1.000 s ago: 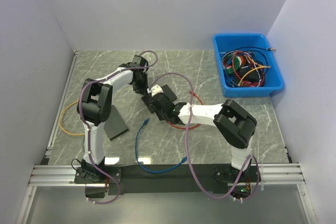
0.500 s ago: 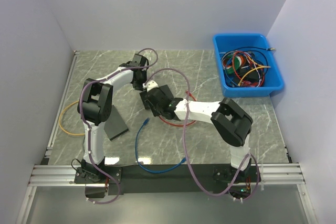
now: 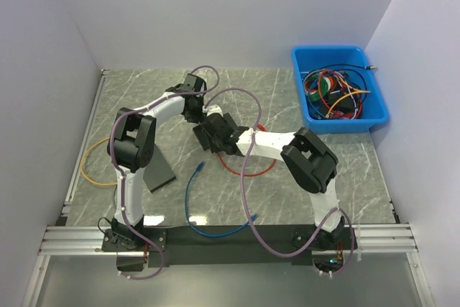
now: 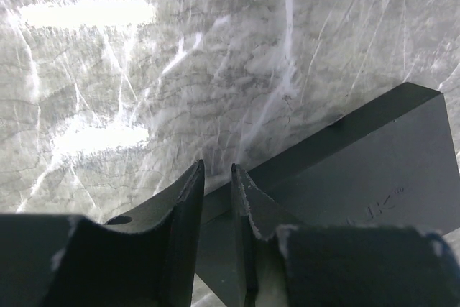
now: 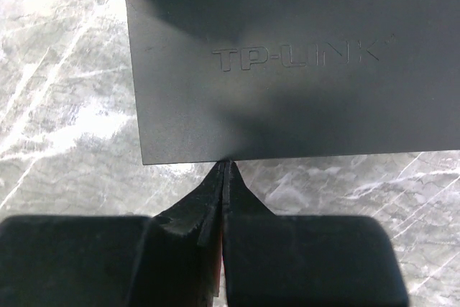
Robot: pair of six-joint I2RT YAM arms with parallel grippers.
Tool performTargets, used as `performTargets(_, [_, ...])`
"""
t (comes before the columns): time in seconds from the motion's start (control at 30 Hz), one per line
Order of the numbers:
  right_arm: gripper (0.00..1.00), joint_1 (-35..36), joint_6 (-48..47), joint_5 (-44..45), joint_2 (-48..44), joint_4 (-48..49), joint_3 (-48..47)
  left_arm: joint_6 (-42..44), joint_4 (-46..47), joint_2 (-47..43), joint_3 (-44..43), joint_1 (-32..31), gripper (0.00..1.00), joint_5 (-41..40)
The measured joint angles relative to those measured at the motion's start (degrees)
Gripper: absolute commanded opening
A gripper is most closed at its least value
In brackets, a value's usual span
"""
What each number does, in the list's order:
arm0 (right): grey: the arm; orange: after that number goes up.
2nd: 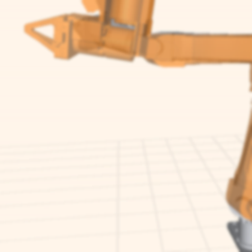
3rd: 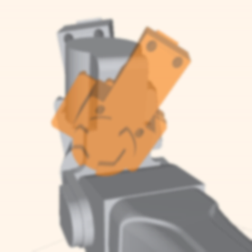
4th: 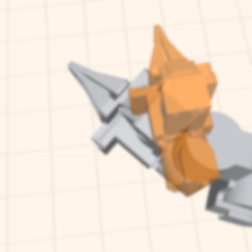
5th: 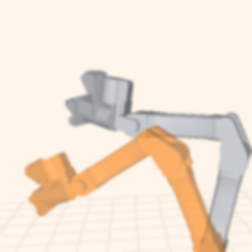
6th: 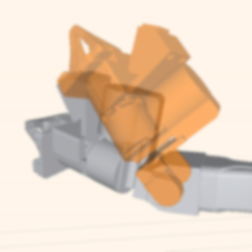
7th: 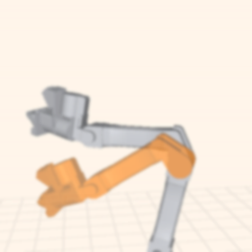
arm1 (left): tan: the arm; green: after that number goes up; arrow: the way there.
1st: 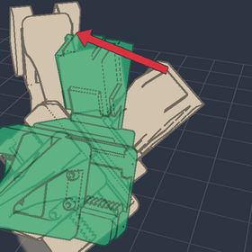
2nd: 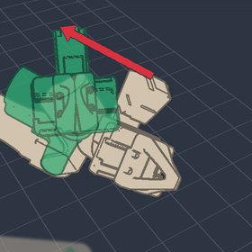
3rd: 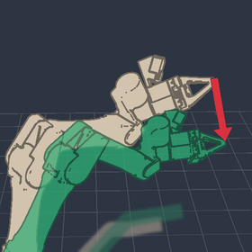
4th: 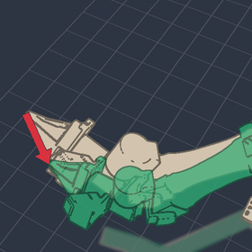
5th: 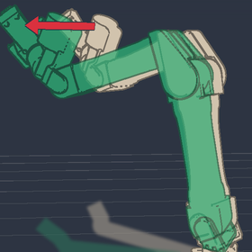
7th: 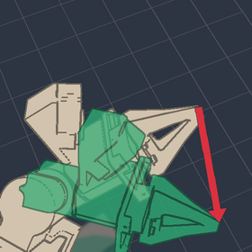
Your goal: Insert the plug into the switch port
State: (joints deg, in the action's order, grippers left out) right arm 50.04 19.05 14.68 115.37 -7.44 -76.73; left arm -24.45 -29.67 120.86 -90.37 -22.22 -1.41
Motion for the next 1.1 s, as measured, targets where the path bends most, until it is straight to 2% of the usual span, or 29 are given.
performTargets(0.13, [0.0, -0.17, 0.0, -0.33, 0.35, -0.96, -0.85, -0.02, 0.2, 0.02, -0.02, 0.0, 0.29, -0.22])
performTargets(0.23, [0.18, -0.22, -0.11, -0.5, 0.31, -0.85, -0.79, -0.02, 0.13, 0.02, -0.04, -0.04, 0.29, -0.48])
performTargets(0.27, [0.3, -0.22, -0.31, -0.5, 0.2, -0.63, -0.55, -0.02, 0.09, 0.02, -0.07, -0.07, 0.29, -0.59])
performTargets(0.37, [0.41, -0.68, -0.96, 0.24, -1.31, 1.16, 1.46, -0.07, -0.22, 0.02, -0.13, -0.15, 0.29, -0.92])
performTargets(0.6, [0.5, -2.91, -1.51, 4.44, -10.54, 9.57, 6.8, -0.22, -6.73, 0.37, -0.22, -1.66, 0.28, 1.68])
performTargets(0.83, [0.56, -2.25, -0.44, 4.81, -21.53, 14.84, 19.06, -0.22, -7.76, 0.37, -0.31, -1.62, 0.28, 2.93])
performTargets(0.97, [0.56, -1.92, 0.5, 2.84, -22.62, 15.15, 24.98, -0.22, -7.78, 0.37, -0.31, -1.6, 0.28, 3.08])
performTargets(1.1, [0.56, -1.66, 1.07, 0.46, -20.87, 14.8, 26.36, -0.22, -7.8, 0.37, -0.31, -1.6, 0.28, 3.08])
